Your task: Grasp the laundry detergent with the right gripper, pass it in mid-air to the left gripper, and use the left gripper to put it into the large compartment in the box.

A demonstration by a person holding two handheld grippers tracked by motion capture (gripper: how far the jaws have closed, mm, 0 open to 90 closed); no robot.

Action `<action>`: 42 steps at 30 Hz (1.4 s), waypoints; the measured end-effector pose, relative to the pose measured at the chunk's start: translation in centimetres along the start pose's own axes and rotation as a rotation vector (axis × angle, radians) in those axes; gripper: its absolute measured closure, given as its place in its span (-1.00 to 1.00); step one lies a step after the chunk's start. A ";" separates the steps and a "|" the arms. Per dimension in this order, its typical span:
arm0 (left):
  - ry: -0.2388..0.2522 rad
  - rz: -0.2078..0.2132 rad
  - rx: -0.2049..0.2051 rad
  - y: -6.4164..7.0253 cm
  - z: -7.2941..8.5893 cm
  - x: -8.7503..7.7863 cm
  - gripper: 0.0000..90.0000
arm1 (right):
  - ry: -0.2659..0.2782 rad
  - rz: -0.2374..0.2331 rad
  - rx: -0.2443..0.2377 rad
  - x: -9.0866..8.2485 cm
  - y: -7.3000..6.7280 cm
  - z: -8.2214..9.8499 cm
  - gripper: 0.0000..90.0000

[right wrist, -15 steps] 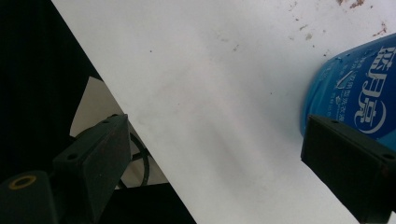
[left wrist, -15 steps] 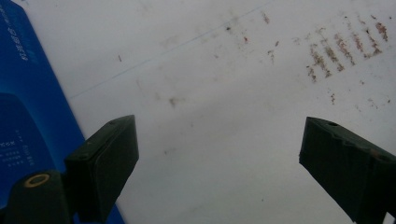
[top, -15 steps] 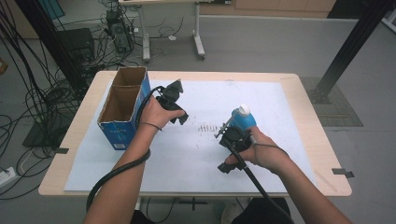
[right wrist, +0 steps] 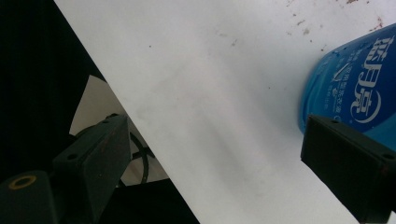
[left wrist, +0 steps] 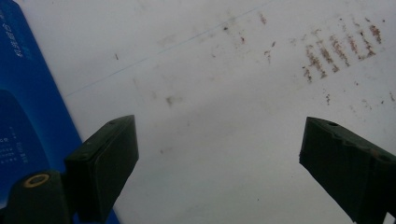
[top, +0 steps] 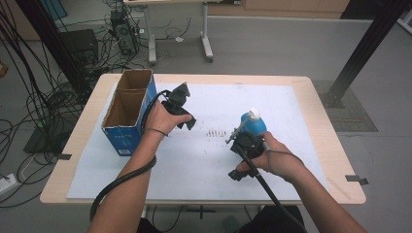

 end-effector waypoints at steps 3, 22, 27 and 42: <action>0.001 -0.001 -0.003 0.0 0.0 0.0 -0.73 | 0.000 -0.001 0.007 0.0 0.2 0.2 -0.81; 0.001 0.001 -0.020 -0.1 0.3 0.3 -0.73 | -0.005 -0.008 0.041 0.2 0.6 2.2 -0.81; -0.005 0.001 -0.015 0.1 0.3 0.4 -0.73 | -0.017 -0.010 0.051 0.5 0.8 3.1 -0.81; -0.004 -0.008 -0.010 0.4 0.1 0.2 -0.73 | -0.027 0.010 0.097 0.1 2.3 5.4 -0.81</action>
Point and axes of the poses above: each handheld gripper's, and its own axes: x roughly forward along the jaws, z roughly out of its underside, y roughly to its right, the point moved 10 cm from there along x, roughly forward along the jaws, and after that the axes turned 8 degrees about z, right-handed, at the moved point
